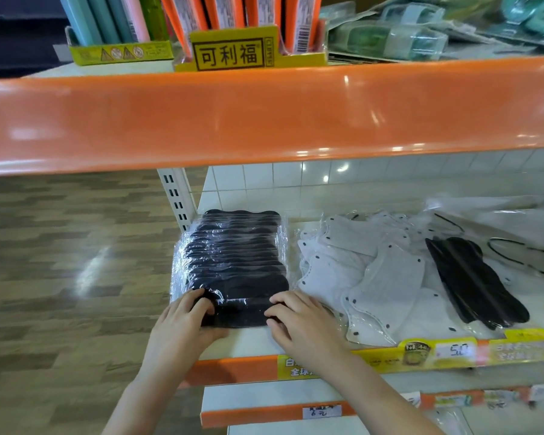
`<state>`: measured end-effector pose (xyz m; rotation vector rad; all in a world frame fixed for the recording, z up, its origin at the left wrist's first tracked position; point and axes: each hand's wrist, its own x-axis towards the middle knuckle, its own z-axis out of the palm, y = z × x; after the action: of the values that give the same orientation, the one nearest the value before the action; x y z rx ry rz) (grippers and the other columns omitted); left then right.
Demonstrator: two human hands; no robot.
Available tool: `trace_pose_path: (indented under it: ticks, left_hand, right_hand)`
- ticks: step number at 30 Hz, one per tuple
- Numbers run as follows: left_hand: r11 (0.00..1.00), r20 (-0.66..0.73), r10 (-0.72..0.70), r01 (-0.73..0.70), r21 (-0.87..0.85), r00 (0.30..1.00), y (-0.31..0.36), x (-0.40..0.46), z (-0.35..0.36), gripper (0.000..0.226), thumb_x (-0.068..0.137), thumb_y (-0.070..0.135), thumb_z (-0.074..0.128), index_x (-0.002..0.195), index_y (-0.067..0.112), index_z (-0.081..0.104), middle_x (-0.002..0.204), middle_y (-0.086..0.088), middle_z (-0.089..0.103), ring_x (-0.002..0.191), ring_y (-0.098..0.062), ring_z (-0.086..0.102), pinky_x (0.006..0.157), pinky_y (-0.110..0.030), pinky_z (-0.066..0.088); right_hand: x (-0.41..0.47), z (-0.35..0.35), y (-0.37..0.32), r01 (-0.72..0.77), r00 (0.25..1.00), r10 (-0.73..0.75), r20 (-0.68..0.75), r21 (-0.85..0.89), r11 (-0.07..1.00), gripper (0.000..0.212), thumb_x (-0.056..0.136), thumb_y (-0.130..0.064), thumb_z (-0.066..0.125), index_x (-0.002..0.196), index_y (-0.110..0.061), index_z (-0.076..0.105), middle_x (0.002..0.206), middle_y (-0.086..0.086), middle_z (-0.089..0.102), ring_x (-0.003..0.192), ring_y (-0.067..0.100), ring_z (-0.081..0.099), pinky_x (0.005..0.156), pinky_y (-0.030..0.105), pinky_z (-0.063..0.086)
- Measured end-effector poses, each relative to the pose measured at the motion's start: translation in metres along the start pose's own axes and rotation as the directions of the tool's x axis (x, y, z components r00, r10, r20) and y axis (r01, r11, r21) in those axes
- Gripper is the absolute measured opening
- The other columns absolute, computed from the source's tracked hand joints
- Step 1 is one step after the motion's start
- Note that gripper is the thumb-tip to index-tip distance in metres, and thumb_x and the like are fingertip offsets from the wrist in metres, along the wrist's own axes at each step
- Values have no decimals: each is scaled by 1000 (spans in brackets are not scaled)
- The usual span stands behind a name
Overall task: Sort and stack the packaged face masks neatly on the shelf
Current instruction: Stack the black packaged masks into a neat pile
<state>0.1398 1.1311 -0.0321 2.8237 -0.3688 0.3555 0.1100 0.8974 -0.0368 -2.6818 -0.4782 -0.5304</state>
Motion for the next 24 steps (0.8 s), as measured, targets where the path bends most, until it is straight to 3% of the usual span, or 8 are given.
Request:
trace_pose_path:
  ticks: [2, 4, 7, 16, 20, 24]
  left_hand:
    - [995, 6, 43, -43, 90, 999, 4, 0, 0, 57, 74, 73, 45, 87, 22, 68, 108, -1, 66, 100, -27, 64, 81, -45, 52]
    - [986, -2, 48, -47, 157, 999, 13, 2, -1, 70, 86, 72, 22, 90, 20, 69, 104, -2, 68, 100, -28, 64, 84, -51, 50]
    - [989, -45, 28, -21, 147, 999, 34, 5, 1, 53, 85, 54, 34, 91, 15, 71, 102, -5, 69, 97, -32, 65, 85, -54, 49]
    - [984, -85, 176, -177, -4, 981, 132, 24, 20, 33, 80, 31, 41, 88, 14, 69, 91, 1, 69, 85, -23, 67, 71, -36, 54]
    - [971, -39, 235, -236, -42, 971, 177, 33, 37, 35, 78, 30, 40, 93, 17, 69, 94, 2, 69, 85, -21, 67, 68, -34, 55]
    - [957, 7, 283, -282, -66, 959, 223, 37, 53, 39, 78, 36, 42, 100, 18, 68, 104, 1, 69, 96, -22, 67, 74, -34, 55]
  right_hand:
    - [0, 0, 0, -2, 1000, 2, 3, 13, 1000, 28, 89, -37, 43, 93, -30, 70, 106, -15, 59, 100, 2, 50, 83, 23, 47]
    - [1, -1, 0, 3, 1000, -3, 6, 32, 999, 29, 90, -35, 42, 95, -29, 70, 108, -14, 59, 102, 3, 51, 84, 23, 46]
    - [-2, -8, 5, -29, 999, 30, -13, 70, 997, 30, 91, -33, 40, 98, -27, 69, 111, -13, 59, 105, 5, 52, 85, 25, 45]
    - [-30, -45, 64, -61, 993, 60, -97, -13, 998, 21, 85, -28, 48, 95, -25, 67, 105, -8, 61, 97, 13, 58, 80, 28, 49]
    - [-43, -66, 96, -147, 984, 138, -109, -81, 986, 26, 84, -29, 45, 91, -23, 69, 103, -6, 64, 96, 14, 60, 80, 28, 48]
    - [-52, -88, 133, -261, 961, 243, -135, -138, 955, 27, 81, -28, 44, 87, -19, 69, 103, -1, 65, 93, 19, 62, 73, 30, 53]
